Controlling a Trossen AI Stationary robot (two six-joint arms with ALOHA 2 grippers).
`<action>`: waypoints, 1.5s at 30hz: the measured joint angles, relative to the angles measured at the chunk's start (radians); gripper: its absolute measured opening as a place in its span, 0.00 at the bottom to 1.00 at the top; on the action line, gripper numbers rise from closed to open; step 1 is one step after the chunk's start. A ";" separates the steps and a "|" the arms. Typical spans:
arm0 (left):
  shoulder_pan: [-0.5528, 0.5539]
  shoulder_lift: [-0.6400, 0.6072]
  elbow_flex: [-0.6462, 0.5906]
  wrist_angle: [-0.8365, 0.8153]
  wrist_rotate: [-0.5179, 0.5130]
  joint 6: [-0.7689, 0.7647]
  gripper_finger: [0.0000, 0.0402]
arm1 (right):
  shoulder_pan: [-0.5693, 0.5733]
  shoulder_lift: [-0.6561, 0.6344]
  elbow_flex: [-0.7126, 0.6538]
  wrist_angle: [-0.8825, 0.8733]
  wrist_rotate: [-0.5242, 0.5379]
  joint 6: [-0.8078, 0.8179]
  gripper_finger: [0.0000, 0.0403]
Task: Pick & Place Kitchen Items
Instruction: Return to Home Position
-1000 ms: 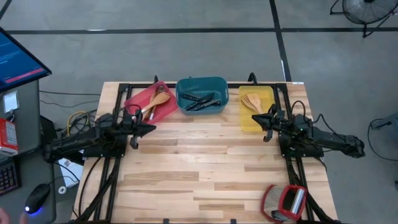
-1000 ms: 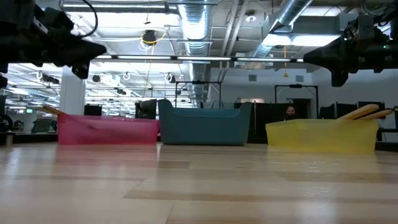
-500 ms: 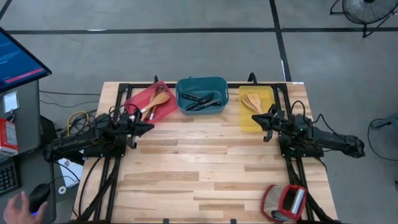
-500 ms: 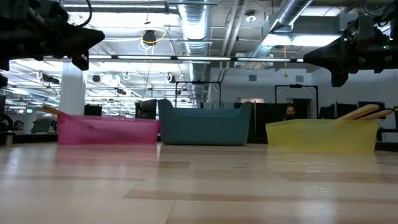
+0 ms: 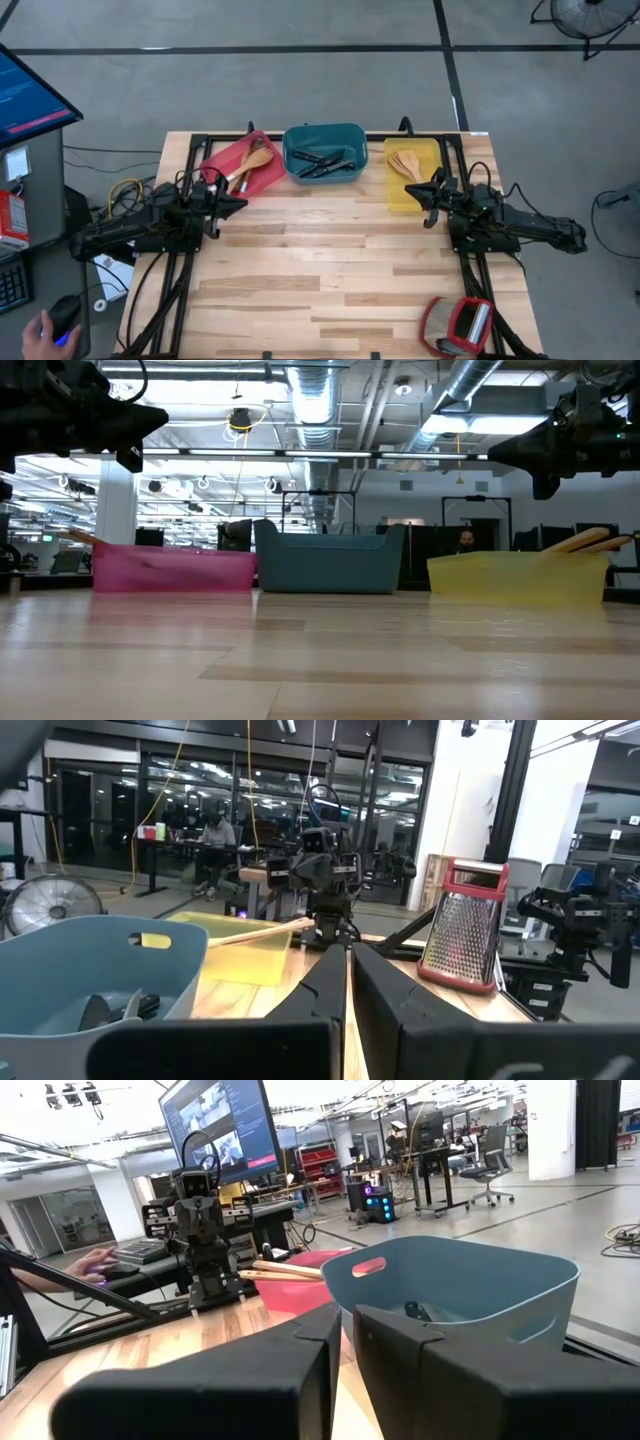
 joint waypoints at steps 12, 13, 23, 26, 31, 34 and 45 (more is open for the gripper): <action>0.001 0.000 0.000 0.000 0.000 0.000 0.00 | 0.000 0.000 0.000 0.000 0.000 0.000 0.11; 0.001 0.000 0.000 0.000 0.000 0.000 0.00 | 0.000 0.000 0.000 0.000 0.000 0.000 0.11; 0.001 0.000 0.000 0.000 0.000 0.002 0.00 | 0.000 0.000 0.000 0.000 0.000 0.000 0.11; 0.001 0.000 0.000 0.000 0.000 0.002 0.00 | 0.000 0.000 0.000 0.000 0.000 0.000 0.11; 0.001 0.000 0.000 0.001 0.000 0.002 0.00 | 0.000 0.000 0.000 0.000 0.000 0.000 0.11; 0.001 0.000 0.000 0.001 0.000 0.002 0.00 | 0.000 0.000 0.000 0.000 0.000 0.000 0.11; 0.001 0.000 0.000 0.001 0.000 0.002 0.00 | 0.000 0.000 0.000 0.000 0.000 0.000 0.11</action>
